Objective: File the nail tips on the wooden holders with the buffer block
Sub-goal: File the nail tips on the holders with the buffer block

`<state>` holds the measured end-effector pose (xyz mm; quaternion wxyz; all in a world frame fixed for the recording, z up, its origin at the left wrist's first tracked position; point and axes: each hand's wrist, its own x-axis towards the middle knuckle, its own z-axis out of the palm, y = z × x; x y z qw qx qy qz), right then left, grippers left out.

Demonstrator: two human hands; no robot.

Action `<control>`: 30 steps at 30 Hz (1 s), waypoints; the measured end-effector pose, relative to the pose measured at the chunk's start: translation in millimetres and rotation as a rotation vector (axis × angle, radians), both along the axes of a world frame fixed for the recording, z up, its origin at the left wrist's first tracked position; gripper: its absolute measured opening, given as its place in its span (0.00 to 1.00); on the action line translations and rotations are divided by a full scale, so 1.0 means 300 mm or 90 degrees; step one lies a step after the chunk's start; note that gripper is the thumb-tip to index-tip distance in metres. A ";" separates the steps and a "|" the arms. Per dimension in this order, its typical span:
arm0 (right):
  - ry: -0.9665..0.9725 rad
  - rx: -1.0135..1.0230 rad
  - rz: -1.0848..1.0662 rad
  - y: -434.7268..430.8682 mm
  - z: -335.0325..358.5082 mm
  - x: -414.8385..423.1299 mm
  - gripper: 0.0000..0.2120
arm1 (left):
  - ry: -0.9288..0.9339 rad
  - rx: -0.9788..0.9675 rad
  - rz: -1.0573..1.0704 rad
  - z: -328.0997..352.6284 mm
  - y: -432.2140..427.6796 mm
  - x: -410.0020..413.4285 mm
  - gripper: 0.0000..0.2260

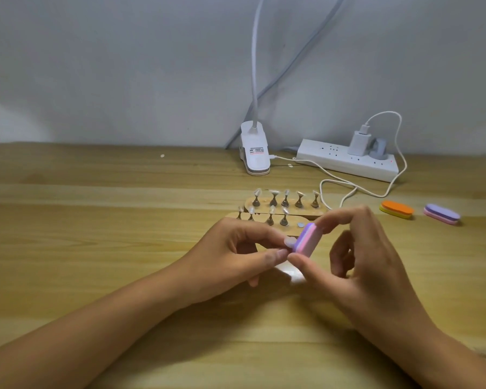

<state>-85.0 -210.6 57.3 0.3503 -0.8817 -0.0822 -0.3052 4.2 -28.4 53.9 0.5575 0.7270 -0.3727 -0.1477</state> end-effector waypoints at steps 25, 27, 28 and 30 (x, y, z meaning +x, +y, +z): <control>0.047 0.024 0.048 0.006 -0.001 -0.004 0.18 | -0.045 0.028 0.019 -0.001 -0.004 -0.004 0.02; 0.048 0.039 0.006 -0.008 0.008 0.002 0.17 | -0.053 0.039 0.012 0.000 -0.006 -0.006 0.01; 0.038 0.018 0.020 -0.002 0.009 0.000 0.17 | -0.055 0.045 0.010 -0.001 -0.007 -0.008 0.02; 0.019 -0.040 0.096 0.022 -0.001 -0.010 0.19 | -0.049 0.051 0.006 -0.001 -0.007 -0.011 0.05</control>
